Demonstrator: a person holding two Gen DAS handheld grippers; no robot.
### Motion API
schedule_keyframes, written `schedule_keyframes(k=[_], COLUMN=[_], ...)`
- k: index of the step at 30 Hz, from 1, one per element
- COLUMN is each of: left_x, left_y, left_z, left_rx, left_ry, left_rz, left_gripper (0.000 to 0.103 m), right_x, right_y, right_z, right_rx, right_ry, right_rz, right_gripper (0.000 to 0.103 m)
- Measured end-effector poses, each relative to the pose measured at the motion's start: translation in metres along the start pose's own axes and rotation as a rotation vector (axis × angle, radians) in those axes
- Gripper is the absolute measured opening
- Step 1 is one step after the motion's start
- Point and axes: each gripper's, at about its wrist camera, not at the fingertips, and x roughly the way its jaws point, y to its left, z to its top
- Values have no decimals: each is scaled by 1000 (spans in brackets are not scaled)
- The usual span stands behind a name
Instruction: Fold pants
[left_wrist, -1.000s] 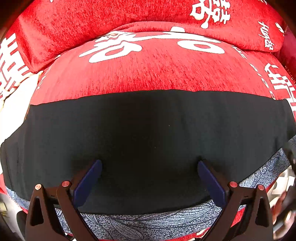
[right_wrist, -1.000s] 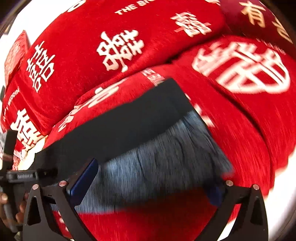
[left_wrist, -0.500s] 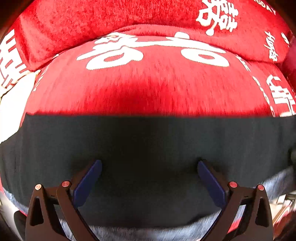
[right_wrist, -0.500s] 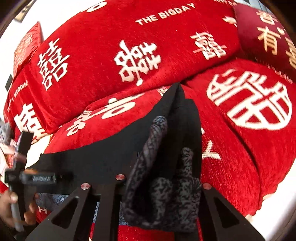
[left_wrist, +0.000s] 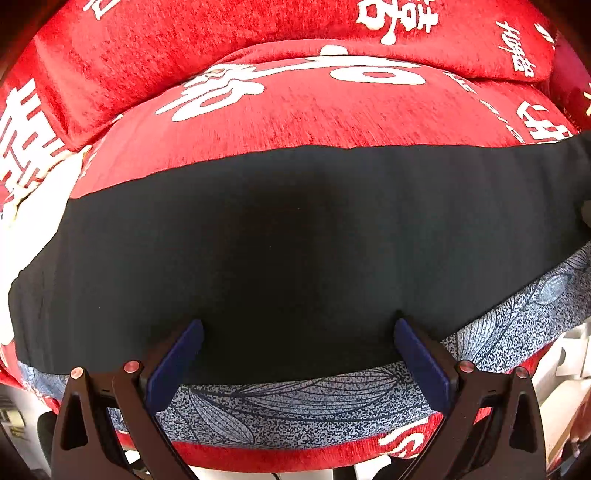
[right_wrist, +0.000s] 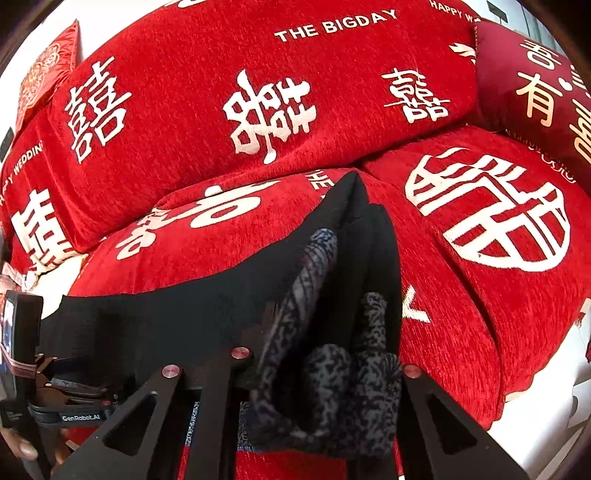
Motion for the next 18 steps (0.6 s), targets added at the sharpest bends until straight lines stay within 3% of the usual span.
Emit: schedule_keyframes(k=[2,4,6,8,9,10,11,14,16,18], left_x=[-2,-9,-13,1,13,9,9,5,-6,-4], left_y=[5,13,14,4,-3,-10,-14,-2,17,27], left_z=[5,13,21,23,21,18,17,24,24,22], left_rx=[-26,-68,-81,-37,-2,32,53,2,-47,-49], left_ry=[34,29,-1,46,64,-6,-16,53,10,-7], left_rz=[-35,-123,-113,-113,-78,-42,-22,-88,-142,-71], left_gripper=[103,103,103,103,103,103,103,103,103,103], right_x=[-5,-9,-10,-12,-13,-15,-19,-26,-35,-43], right_y=[3,7,9,11,12,14,18,29,39,49], right_z=[1,3,5,7,7,9,10,14,17,19], right_rx=[-3,-25,-31,-16,-12,-10,-13,-38,-52,-65], right_ry=[-11,-25,-33,-35,-39,-45,-51,-65,-82,-98], right_rz=[1,-2,-1,3,6,9,12,0,0,7], right_gripper=[15,15,15,15,14,14,14,14,14,14])
